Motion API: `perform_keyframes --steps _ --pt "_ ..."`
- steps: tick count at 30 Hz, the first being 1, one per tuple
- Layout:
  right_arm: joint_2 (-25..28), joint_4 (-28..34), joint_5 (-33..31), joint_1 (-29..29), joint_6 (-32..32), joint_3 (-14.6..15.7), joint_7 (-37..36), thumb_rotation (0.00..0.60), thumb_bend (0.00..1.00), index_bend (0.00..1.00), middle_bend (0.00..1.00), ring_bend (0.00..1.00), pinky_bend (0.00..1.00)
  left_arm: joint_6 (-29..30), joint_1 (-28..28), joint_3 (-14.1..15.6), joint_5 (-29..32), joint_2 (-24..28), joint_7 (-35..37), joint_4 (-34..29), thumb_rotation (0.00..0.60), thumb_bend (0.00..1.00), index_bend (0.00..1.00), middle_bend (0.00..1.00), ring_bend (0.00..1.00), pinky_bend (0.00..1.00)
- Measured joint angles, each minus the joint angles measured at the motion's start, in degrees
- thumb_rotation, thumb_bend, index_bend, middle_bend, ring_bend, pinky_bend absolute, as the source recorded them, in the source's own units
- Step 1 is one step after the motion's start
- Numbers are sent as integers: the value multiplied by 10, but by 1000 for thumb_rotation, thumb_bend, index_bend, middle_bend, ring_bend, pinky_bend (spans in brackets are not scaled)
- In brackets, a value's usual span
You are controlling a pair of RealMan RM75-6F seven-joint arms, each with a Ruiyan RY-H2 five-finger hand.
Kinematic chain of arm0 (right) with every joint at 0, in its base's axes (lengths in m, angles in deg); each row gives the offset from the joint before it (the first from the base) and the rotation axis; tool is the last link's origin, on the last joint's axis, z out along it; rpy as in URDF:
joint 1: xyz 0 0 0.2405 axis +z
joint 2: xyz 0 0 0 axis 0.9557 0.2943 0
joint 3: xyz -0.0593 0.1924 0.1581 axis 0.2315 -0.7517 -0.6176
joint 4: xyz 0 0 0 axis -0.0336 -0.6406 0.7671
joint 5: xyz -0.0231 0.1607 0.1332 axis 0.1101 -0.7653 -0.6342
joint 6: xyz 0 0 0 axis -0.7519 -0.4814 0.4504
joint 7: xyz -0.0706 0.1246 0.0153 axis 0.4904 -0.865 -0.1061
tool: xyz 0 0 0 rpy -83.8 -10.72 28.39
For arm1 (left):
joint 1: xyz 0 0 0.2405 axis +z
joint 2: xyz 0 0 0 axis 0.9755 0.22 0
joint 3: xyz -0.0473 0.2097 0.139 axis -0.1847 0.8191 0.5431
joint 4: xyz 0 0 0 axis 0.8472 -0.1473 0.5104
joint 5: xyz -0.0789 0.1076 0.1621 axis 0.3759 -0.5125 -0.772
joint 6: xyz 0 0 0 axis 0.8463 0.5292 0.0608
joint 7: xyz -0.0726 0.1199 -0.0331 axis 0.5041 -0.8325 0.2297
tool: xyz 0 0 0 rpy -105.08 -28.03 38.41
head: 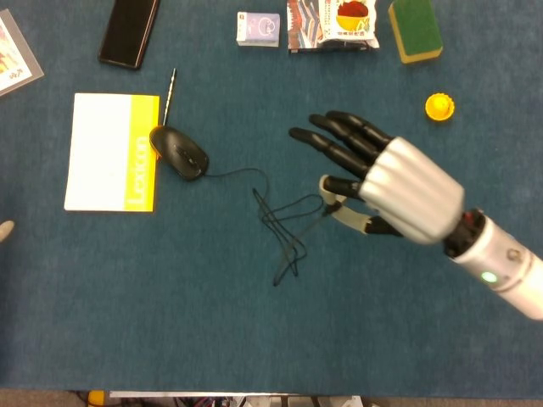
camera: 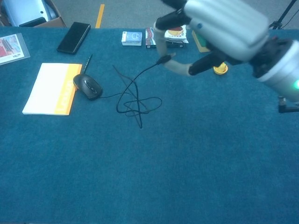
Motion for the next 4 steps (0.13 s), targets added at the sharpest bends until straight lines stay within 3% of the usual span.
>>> perform_keyframes --steps 4 --pt "10 3 18 -14 -17 6 -16 600 311 609 87 0 131 -4 -3 3 -1 -1 -14 -7 600 22 431 289 331 495"
